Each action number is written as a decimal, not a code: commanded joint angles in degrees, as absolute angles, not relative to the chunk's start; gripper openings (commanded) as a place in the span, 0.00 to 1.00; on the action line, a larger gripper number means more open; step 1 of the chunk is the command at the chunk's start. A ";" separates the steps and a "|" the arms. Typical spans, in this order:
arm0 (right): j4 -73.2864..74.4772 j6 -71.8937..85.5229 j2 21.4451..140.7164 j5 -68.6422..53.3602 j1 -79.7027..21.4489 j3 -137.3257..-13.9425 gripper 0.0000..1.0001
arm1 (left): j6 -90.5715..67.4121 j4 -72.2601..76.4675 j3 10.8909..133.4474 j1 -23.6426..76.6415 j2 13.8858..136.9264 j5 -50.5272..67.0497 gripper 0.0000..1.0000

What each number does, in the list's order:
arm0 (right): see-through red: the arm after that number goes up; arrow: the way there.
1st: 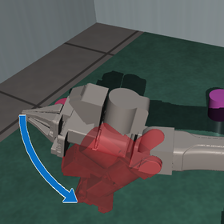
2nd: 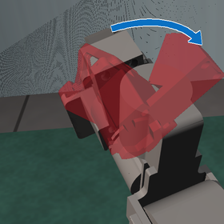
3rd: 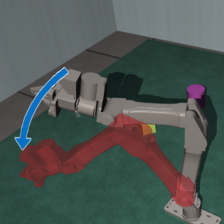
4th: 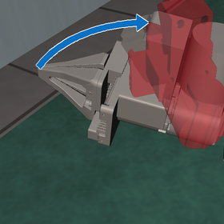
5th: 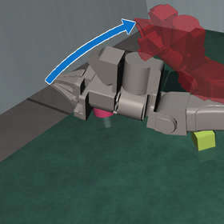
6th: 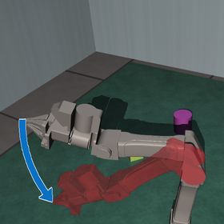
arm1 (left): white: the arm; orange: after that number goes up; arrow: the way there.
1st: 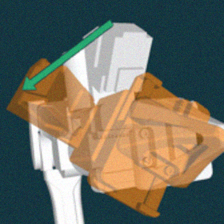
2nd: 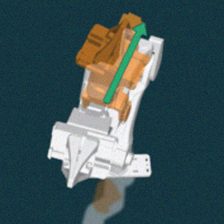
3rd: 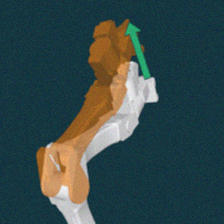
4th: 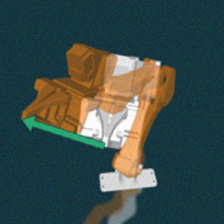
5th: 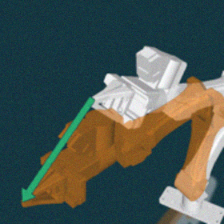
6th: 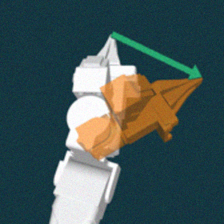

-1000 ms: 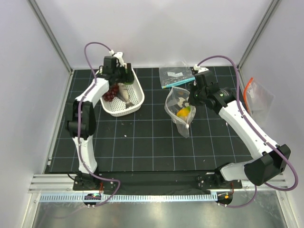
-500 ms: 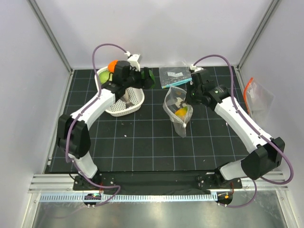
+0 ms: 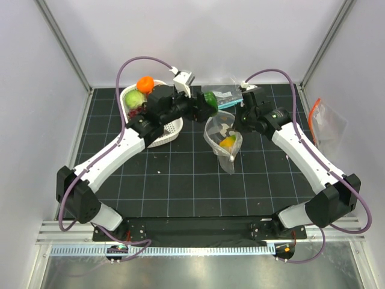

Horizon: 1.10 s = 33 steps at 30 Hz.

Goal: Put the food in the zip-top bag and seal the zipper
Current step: Pick up the fake vegetable from the bin, then place the fake vegetable in the zipper food storage bag.

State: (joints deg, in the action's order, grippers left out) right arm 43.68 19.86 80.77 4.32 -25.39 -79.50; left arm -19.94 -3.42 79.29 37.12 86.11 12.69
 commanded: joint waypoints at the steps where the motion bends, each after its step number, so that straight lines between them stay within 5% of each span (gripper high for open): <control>1: 40.61 21.09 79.72 2.90 -25.40 -82.18 0.01 | -21.79 1.40 78.58 39.28 85.69 13.88 0.46; 10: 37.62 23.90 78.66 4.04 -25.40 -80.25 0.01 | -22.33 0.81 78.05 41.40 92.98 14.68 0.50; 15: 36.48 24.43 77.87 4.75 -25.40 -79.02 0.01 | -19.96 -3.25 78.58 42.10 93.43 13.19 0.97; 16: 36.47 24.35 77.96 4.83 -25.31 -78.93 0.01 | -19.52 -3.34 78.49 42.27 93.25 12.92 1.00; 33: 34.81 24.52 77.43 3.60 -24.79 -77.34 0.01 | -18.10 -21.52 83.93 42.45 88.85 1.50 1.00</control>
